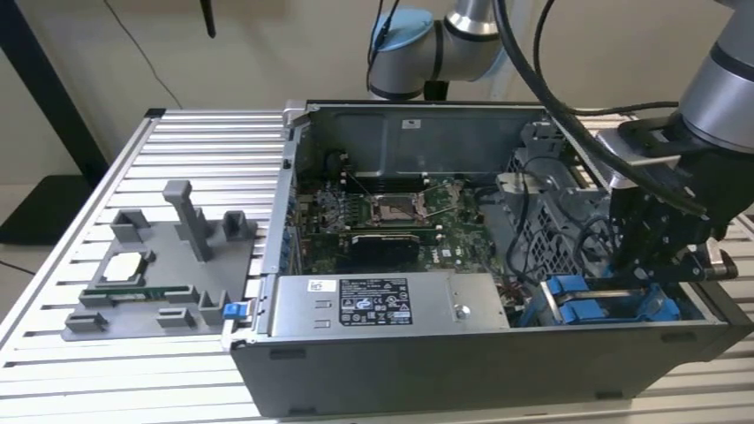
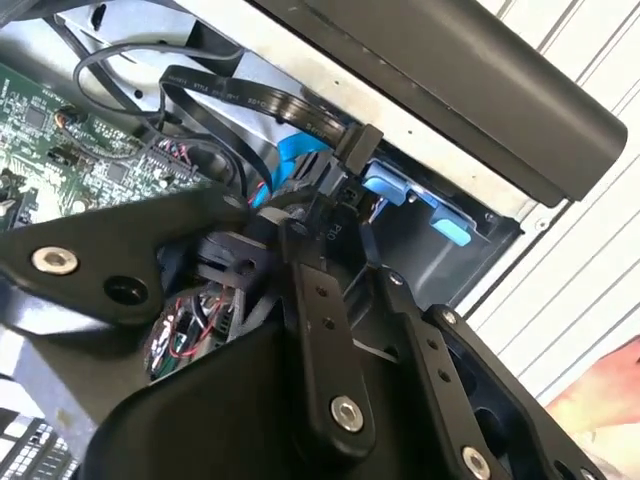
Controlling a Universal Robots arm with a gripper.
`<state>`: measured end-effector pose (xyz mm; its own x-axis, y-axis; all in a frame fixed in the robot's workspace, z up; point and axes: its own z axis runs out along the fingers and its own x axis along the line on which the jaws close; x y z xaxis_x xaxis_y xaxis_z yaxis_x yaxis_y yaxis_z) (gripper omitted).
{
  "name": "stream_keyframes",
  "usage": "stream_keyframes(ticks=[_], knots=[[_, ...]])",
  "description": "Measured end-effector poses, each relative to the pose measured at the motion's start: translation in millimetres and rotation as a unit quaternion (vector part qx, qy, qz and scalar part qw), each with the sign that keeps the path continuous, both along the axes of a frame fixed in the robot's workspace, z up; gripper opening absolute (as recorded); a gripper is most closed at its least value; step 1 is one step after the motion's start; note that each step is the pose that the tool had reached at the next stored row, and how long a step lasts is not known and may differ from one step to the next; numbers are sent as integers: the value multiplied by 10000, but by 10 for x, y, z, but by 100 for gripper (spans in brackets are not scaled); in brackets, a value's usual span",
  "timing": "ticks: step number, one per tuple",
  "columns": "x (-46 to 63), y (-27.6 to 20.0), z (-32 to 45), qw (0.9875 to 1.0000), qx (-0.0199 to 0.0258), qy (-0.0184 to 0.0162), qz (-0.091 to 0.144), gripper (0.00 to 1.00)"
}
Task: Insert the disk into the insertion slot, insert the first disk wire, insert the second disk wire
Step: 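Insert the first disk wire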
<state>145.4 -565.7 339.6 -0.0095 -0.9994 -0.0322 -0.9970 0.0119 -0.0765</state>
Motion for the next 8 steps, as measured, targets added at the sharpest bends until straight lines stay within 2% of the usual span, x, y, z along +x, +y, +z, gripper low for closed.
stream_keyframes(ticks=[4,8], knots=[[0,0,118,10000,-1,4,0,100],[5,0,178,10000,-1,10,1,100]])
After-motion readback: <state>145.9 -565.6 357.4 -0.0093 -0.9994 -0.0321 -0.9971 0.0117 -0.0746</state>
